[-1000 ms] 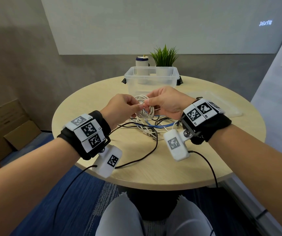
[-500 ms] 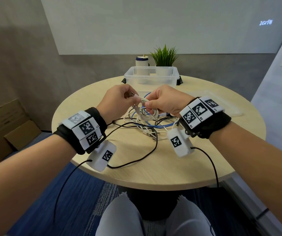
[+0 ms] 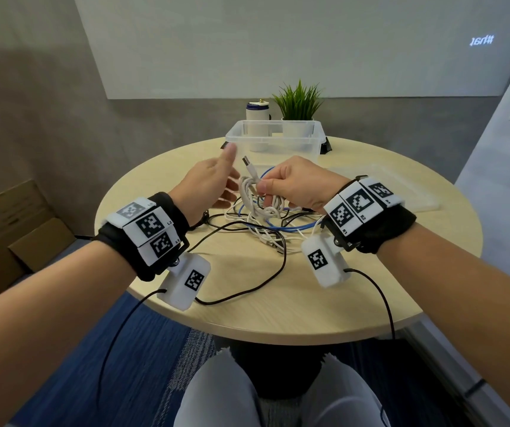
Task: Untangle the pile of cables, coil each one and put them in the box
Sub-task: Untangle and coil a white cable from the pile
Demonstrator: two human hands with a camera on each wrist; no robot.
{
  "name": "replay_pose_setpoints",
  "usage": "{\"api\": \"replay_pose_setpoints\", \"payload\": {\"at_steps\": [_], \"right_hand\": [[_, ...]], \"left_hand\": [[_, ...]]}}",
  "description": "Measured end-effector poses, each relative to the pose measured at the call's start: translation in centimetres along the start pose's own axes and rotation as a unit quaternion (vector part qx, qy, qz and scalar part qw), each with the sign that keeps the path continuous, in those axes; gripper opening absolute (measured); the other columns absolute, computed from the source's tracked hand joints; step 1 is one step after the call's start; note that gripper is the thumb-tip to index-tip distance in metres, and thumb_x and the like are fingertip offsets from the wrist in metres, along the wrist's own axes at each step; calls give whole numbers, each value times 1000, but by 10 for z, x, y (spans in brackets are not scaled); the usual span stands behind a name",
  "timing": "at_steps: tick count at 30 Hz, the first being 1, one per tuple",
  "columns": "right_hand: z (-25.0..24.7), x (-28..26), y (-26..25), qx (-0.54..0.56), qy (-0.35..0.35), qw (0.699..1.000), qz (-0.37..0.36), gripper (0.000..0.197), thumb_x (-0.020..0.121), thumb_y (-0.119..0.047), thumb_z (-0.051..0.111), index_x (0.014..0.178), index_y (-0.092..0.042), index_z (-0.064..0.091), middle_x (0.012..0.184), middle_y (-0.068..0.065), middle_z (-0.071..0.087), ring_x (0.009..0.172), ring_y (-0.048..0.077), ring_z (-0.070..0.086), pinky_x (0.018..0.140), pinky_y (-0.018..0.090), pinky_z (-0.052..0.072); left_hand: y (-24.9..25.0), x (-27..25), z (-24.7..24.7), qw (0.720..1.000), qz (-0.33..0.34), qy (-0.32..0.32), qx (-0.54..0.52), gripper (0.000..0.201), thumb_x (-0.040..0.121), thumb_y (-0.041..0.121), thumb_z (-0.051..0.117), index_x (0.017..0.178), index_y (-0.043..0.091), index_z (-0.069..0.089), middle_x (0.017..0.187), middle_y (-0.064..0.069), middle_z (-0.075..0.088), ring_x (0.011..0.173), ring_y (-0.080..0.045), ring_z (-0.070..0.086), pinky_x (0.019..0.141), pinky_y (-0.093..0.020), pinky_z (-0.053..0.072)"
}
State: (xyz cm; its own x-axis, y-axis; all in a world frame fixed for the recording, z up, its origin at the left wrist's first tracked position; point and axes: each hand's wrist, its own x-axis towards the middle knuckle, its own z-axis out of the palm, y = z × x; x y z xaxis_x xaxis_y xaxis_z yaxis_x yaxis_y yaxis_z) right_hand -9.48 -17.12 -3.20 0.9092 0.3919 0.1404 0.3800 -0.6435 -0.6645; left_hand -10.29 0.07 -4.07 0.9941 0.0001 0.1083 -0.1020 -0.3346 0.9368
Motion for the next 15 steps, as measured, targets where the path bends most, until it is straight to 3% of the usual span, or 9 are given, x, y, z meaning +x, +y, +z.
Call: {"api": "replay_pose_setpoints", "payload": {"at_steps": [3,6,9,12,15], "right_hand": [[-1,-1,1,-12,1,1000,-11,28,94,-30,58,70,-21,69,52,-13,53,46,0,45,48,12,35],[1,-1,3,-30,-8,999,-8,29,94,-32,57,72,-18,70,59,-6,54,56,5,44,56,19,36],[2,0,3,-32,2,999,-7,32,95,-31,56,65,-24,65,52,-14,53,52,3,45,52,15,35],[3,1,2,-32,10,999,-18,25,93,-31,59,78,-14,70,64,-4,58,59,7,47,61,24,38],[2,0,0,-19,24,999,-34,30,86,-37,67,81,-8,73,61,-2,55,56,9,45,55,23,38]], "left_hand": [[-2,-4,-2,989,-114,-88,-35,61,96,59,26,83,11,59,72,-5,63,63,-17,57,61,-27,44],[-3,-7,-1,980,-117,-140,-78,42,99,46,36,87,16,63,75,0,64,68,-13,57,64,-25,44],[0,-9,1,971,-121,-137,-152,26,99,29,46,89,13,64,73,0,62,66,-12,54,61,-24,48],[2,-10,2,958,-134,-138,-211,25,98,21,46,85,9,63,68,-1,63,62,-12,55,55,-21,52],[3,-11,3,959,-131,-144,-206,25,99,14,43,83,8,61,60,0,63,52,-8,56,52,-18,50]]}}
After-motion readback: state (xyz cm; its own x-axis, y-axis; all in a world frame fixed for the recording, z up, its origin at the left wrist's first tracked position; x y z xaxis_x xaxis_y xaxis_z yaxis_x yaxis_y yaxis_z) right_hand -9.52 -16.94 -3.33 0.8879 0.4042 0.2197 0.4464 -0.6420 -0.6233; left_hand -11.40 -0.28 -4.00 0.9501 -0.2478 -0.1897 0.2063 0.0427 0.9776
